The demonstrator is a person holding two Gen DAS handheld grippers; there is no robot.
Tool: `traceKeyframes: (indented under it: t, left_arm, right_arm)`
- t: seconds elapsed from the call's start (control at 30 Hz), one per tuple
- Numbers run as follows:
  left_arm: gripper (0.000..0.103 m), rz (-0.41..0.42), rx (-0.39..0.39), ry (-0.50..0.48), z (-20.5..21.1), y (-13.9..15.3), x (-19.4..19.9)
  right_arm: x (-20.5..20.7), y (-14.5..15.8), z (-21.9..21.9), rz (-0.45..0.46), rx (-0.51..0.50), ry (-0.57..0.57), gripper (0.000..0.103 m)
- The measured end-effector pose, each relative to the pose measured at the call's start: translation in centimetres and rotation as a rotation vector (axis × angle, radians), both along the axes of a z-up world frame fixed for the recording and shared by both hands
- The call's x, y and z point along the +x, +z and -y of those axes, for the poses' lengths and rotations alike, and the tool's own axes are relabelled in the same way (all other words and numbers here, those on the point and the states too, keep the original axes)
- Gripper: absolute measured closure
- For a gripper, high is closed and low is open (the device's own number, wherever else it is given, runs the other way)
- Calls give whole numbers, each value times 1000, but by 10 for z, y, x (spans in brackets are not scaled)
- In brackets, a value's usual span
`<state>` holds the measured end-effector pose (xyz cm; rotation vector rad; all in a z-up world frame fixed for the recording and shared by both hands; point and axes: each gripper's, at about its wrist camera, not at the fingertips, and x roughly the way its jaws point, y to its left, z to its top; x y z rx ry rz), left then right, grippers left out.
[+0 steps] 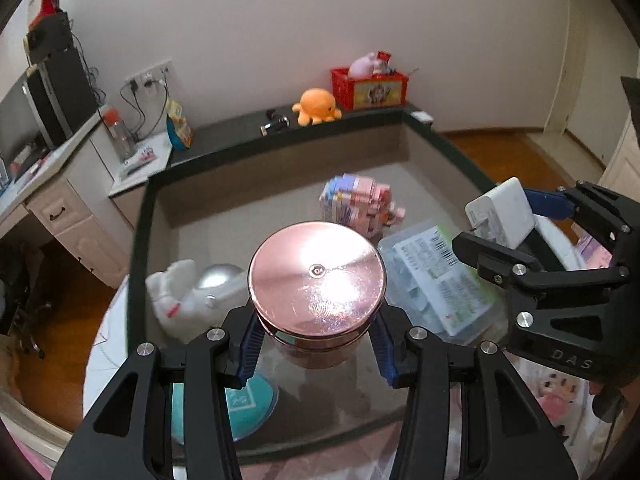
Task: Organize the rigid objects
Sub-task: 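Carry the jar and charger into the pink box and open both tools, then withdraw both tools from the pink box back over the table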
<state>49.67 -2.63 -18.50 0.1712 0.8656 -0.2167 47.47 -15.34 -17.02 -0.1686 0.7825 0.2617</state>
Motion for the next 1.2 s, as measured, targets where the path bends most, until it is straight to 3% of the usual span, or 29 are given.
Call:
traceKeyframes:
  t: [0.13, 0.3, 0.53, 0.87, 1.1, 1.2]
  left_arm:
    - [53, -15, -1, 8, 0, -8, 4]
    - [27, 41, -43, 50, -16, 9, -12]
    - [1, 256, -90, 133, -41, 67, -94]
    - [0, 583, -108, 219, -42, 120, -268]
    - [0, 680, -83, 260, -40, 125, -351]
    - [0, 680, -83, 252, -40, 124, -369]
  right_arm:
    - [0, -5, -2, 3, -7, 14, 34]
    - [-16, 15, 9, 60, 49, -6, 23]
    - [-83, 70, 23, 197, 103, -21, 20]
    - [-240, 124, 26, 429, 211, -15, 19]
    - [-325, 127, 23, 553, 227, -93, 19]
    - [-351, 125, 20, 589, 217, -120, 18]
